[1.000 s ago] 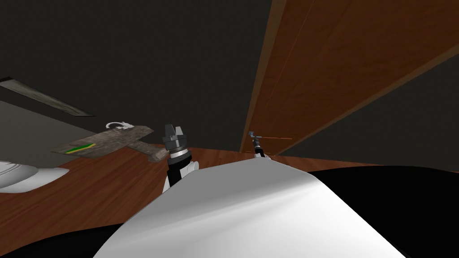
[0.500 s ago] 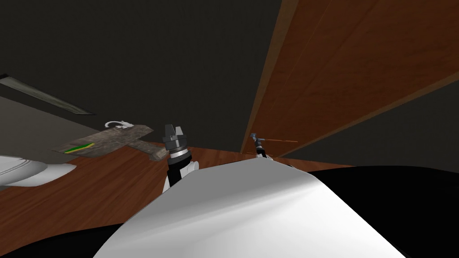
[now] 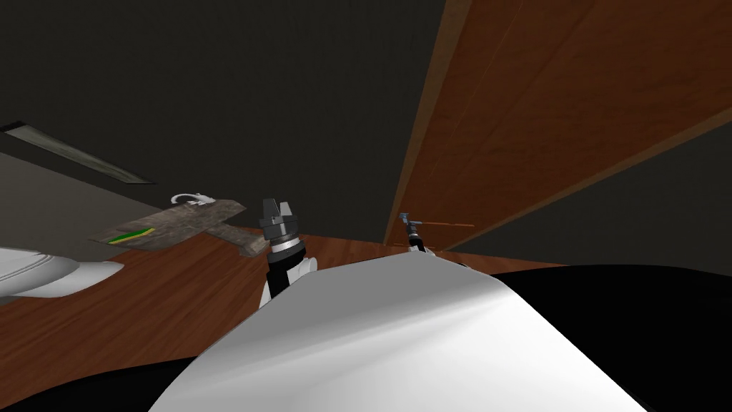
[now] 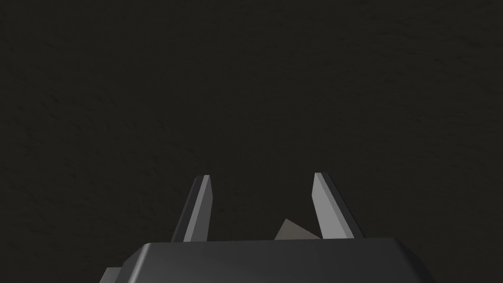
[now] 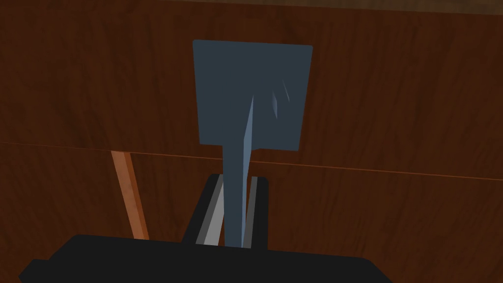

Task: Pull the door open

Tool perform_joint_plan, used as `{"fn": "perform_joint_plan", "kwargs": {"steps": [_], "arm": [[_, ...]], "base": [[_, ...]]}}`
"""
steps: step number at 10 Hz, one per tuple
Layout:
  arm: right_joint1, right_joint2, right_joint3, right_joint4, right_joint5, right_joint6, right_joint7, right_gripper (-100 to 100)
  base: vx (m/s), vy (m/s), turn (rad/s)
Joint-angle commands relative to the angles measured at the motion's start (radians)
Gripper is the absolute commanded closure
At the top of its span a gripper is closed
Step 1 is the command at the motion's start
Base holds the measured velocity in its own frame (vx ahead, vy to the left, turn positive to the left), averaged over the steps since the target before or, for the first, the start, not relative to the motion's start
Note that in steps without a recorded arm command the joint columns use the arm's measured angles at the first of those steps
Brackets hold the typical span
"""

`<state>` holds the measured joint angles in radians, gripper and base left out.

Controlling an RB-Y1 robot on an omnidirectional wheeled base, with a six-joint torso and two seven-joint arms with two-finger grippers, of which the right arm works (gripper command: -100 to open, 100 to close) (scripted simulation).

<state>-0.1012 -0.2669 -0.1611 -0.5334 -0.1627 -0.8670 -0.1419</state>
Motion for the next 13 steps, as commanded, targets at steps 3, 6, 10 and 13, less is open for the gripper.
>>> {"fn": "perform_joint_plan", "kwargs": {"steps": [3, 6, 10, 13], "arm": [[0.011, -0.017, 0.023, -0.001, 0.014, -0.015, -0.03, 100], [0.027, -0.04, 0.056, -0.004, 0.033, -0.035, -0.074, 100], [0.033, -0.058, 0.083, 0.005, 0.049, -0.055, -0.108, 100], [0.024, -0.054, 0.081, 0.019, 0.056, -0.057, -0.109, 100]], "base": [[-0.151, -0.022, 0.094], [-0.203, -0.058, 0.145], [-0.202, -0.048, 0.109], [-0.201, -0.046, 0.153]]}}
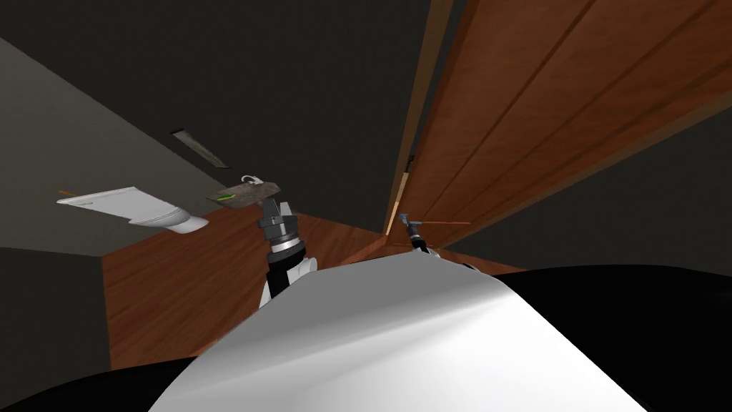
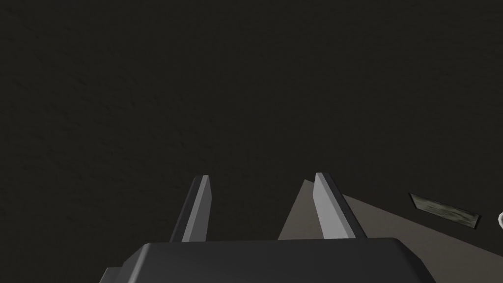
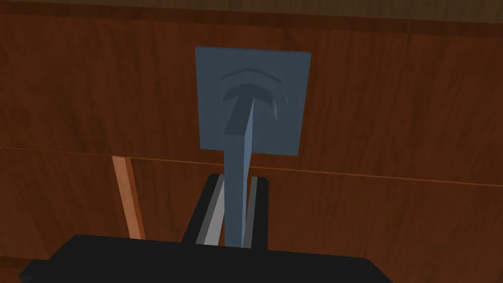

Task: Pull the door open

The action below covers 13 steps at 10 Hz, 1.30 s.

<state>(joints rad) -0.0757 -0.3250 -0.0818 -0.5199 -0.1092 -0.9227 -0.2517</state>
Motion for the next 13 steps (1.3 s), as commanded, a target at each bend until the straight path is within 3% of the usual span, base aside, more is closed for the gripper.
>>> {"fn": "perform_joint_plan", "kwargs": {"steps": [1, 6, 8, 13], "arm": [[-0.008, 0.005, -0.001, 0.012, 0.006, -0.002, 0.001, 100], [-0.034, 0.009, -0.012, 0.039, 0.017, -0.007, 0.002, 100], [-0.035, 0.008, -0.012, 0.037, 0.018, -0.005, 0.002, 100], [0.0, -0.031, 0.041, 0.036, 0.054, -0.057, -0.068, 100]], "base": [[-0.242, -0.087, 0.235], [-0.244, -0.09, 0.209], [-0.165, -0.019, 0.068], [-0.226, -0.038, 0.102]]}}
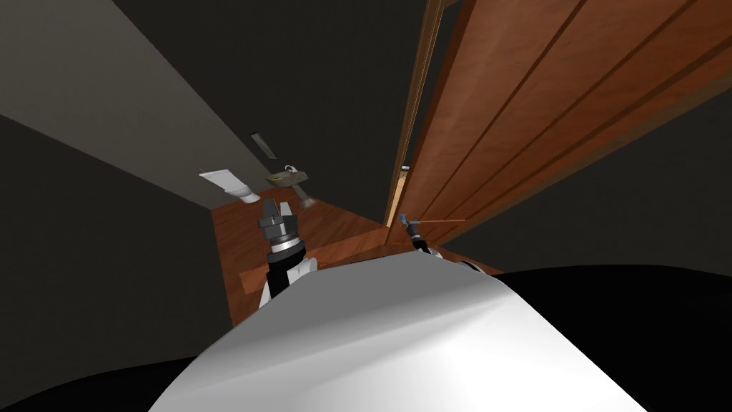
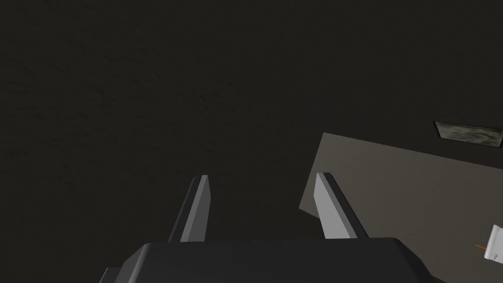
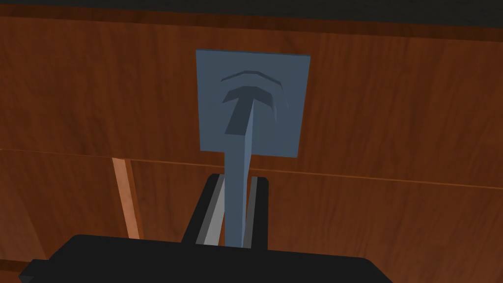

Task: Pull the door open

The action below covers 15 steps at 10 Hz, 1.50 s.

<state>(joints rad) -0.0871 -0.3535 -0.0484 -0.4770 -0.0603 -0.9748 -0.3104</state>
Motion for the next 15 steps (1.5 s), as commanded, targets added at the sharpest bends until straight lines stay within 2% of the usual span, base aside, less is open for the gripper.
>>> {"fn": "perform_joint_plan", "kwargs": {"steps": [1, 2, 3, 6, 12, 15], "arm": [[0.016, -0.008, 0.015, -0.008, 0.01, -0.013, -0.019, 100], [0.022, -0.015, 0.024, -0.008, 0.016, -0.022, -0.031, 100], [0.013, -0.01, 0.02, 0.004, 0.013, -0.019, -0.023, 100], [0.015, -0.016, 0.05, 0.005, 0.0, -0.027, -0.027, 100], [0.013, -0.036, 0.113, 0.005, -0.036, -0.043, -0.033, 100], [0.012, -0.036, 0.122, 0.004, -0.039, -0.043, -0.033, 100]], "base": [[-0.211, -0.055, 0.079], [-0.218, -0.061, 0.066], [-0.104, -0.026, 0.021], [-0.199, -0.042, 0.118], [-0.202, -0.097, 0.157], [-0.145, -0.038, 0.056]]}}
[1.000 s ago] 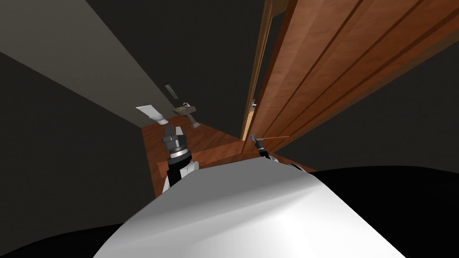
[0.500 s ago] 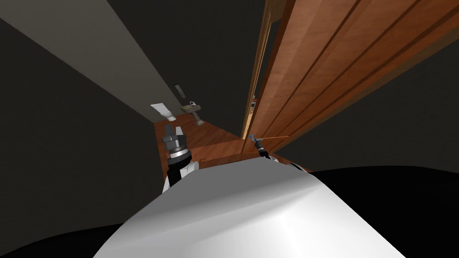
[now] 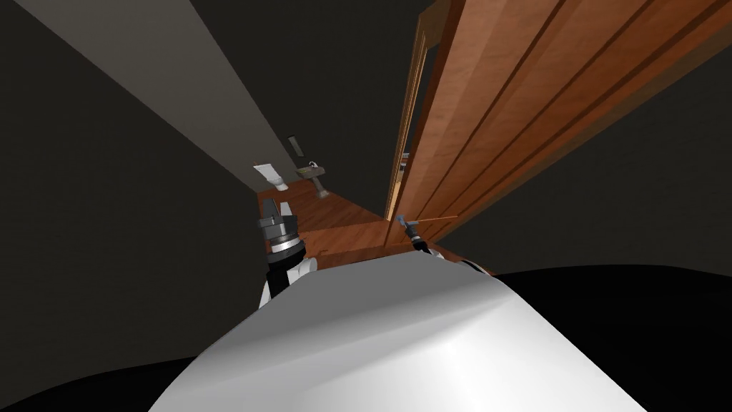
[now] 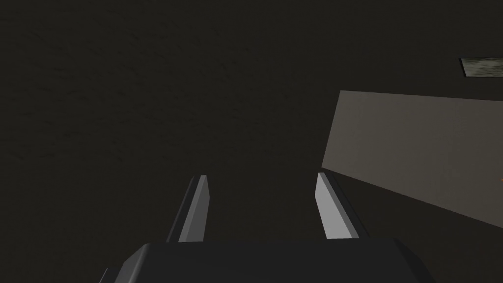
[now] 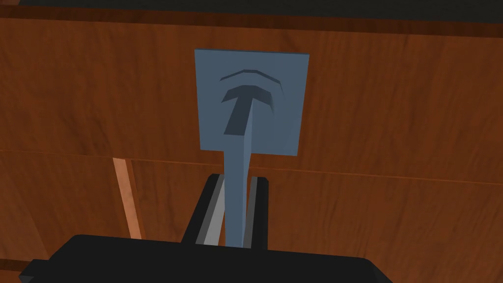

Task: Pull the door open

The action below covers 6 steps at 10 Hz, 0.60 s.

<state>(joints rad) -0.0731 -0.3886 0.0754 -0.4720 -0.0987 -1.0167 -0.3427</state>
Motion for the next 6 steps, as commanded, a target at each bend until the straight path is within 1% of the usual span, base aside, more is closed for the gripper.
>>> {"fn": "perform_joint_plan", "kwargs": {"steps": [1, 2, 3, 4, 6], "arm": [[0.019, -0.016, 0.011, 0.003, 0.004, -0.031, -0.018, 100], [0.025, -0.021, 0.014, 0.004, 0.006, -0.04, -0.023, 100], [0.037, -0.032, 0.021, 0.006, 0.008, -0.06, -0.035, 100], [0.044, -0.037, 0.025, 0.008, 0.01, -0.07, -0.041, 100], [0.069, -0.059, 0.04, 0.012, 0.016, -0.111, -0.065, 100]], "base": [[-0.124, -0.043, 0.169], [-0.192, -0.071, 0.124], [-0.213, -0.076, 0.146], [-0.178, -0.059, 0.097], [-0.156, -0.054, 0.128]]}}
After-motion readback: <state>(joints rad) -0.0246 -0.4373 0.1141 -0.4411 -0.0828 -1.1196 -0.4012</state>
